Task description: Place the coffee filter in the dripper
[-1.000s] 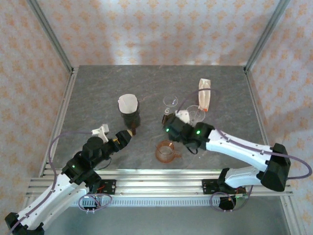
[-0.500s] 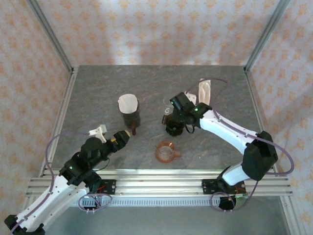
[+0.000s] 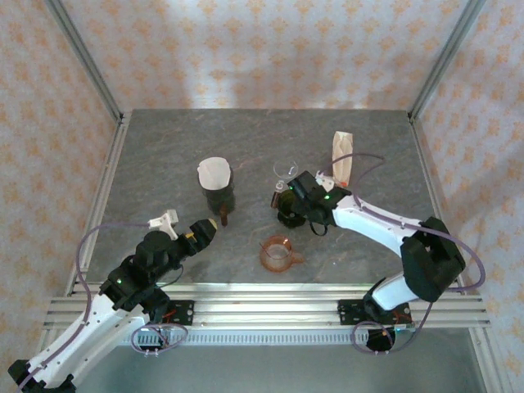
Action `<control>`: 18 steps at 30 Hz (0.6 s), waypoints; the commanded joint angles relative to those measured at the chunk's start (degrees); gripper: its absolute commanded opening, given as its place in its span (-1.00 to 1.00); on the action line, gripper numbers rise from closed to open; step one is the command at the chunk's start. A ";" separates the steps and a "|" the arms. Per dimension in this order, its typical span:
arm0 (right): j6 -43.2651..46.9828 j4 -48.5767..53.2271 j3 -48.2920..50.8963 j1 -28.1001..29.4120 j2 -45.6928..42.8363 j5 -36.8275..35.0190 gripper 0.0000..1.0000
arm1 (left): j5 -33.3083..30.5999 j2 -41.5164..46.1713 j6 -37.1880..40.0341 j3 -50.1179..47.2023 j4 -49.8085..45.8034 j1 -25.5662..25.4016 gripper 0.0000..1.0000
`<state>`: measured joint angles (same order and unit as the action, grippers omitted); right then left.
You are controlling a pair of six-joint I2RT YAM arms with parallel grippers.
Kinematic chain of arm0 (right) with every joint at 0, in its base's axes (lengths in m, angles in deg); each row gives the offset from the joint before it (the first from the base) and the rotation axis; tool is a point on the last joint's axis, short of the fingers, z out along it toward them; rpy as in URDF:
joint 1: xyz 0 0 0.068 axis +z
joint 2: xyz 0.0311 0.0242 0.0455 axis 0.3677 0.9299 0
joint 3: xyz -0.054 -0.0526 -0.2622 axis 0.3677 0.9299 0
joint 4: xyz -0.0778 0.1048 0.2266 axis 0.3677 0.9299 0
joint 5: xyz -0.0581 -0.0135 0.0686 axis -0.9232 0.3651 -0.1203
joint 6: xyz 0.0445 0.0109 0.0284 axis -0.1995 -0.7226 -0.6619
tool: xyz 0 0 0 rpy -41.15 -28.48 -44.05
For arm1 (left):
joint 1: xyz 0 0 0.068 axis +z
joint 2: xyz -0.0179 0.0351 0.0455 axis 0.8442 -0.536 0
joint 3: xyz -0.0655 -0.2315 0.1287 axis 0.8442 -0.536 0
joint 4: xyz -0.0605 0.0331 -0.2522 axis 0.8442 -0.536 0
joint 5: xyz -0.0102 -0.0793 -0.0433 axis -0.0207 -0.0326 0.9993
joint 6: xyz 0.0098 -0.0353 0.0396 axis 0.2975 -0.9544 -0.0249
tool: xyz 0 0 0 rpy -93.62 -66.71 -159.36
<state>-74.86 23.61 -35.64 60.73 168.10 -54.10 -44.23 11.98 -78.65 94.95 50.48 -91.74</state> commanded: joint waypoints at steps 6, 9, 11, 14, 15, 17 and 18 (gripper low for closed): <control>-2.22 -3.13 2.01 -0.31 2.28 0.62 -0.16 | -0.93 0.94 0.19 -0.26 0.18 -0.34 0.99; -2.29 -3.09 2.25 -0.31 2.27 0.56 -0.36 | -0.80 1.01 0.13 -0.37 0.29 -0.39 0.99; -2.40 -2.93 2.46 -0.37 1.96 0.36 -0.49 | -0.75 1.02 0.13 -0.29 0.10 -0.39 0.99; -2.35 -2.35 2.75 -0.40 1.28 -0.15 -0.69 | -0.73 1.16 0.30 0.04 -0.01 -0.38 0.99; -2.30 -2.22 2.88 -0.46 1.02 -0.23 -0.76 | -0.70 1.14 0.45 0.20 -0.19 -0.34 0.99; -1.95 -1.56 3.00 -0.57 0.26 -0.19 -0.88 | -0.81 1.12 0.74 0.44 -0.55 -0.38 0.99; -1.75 -1.38 3.04 -0.57 -0.17 -0.31 -0.93 | -0.80 1.18 0.74 0.51 -0.72 -0.35 0.99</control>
<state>-77.31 18.63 -33.78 60.65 168.84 -52.35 -44.23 12.44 -78.60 94.93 50.46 -91.74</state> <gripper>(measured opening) 0.059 0.995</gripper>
